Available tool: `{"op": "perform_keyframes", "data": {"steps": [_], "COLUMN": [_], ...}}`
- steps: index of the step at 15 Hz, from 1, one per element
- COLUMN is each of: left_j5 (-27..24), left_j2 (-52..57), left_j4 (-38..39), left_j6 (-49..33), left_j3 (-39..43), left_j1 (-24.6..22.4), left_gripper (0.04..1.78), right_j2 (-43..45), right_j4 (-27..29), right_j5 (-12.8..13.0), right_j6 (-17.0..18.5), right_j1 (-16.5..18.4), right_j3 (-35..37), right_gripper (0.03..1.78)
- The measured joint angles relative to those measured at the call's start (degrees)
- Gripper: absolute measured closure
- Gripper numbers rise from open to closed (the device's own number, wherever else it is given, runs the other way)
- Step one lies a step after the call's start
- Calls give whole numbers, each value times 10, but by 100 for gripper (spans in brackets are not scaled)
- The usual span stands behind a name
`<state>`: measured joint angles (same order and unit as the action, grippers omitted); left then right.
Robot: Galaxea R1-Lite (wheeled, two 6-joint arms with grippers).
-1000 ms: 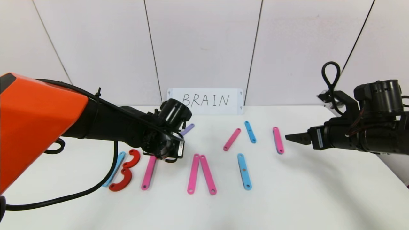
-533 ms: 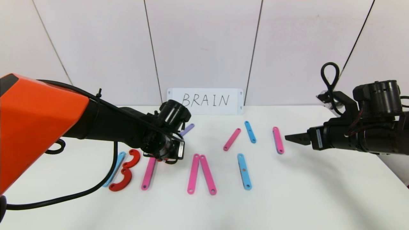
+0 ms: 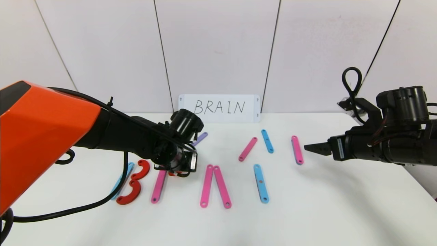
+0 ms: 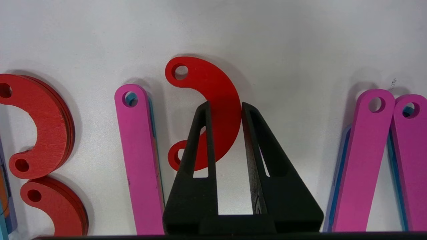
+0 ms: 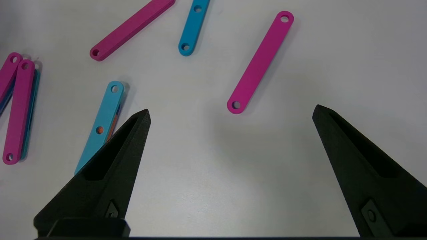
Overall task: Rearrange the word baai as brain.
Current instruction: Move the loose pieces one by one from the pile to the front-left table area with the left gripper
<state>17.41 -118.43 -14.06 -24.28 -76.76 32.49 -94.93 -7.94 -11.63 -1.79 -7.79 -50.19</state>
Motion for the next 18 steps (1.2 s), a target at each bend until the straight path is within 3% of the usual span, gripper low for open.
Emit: {"op": "perform_keyframes", "data": {"steps": [5, 7, 9, 14, 18], "left_j5": [0, -5, -11, -17, -25], "left_j2": [-2, -2, -2, -2, 1], "left_j4": [0, 0, 0, 0, 29], "left_j6": [0, 0, 0, 1, 6], "left_j3": [0, 0, 0, -5, -8], "left_j1": [-1, 0, 0, 1, 3], "left_gripper": [150, 140, 119, 38, 9], "right_j2": [0, 0, 0, 0, 0], "right_j4": [0, 0, 0, 0, 0], "right_j5": [0, 0, 0, 0, 0], "right_j6": [0, 0, 0, 0, 0], "right_j1": [0, 0, 0, 0, 0], "right_j3": [0, 0, 0, 0, 0], "right_gripper": [11, 11, 11, 11, 11]}}
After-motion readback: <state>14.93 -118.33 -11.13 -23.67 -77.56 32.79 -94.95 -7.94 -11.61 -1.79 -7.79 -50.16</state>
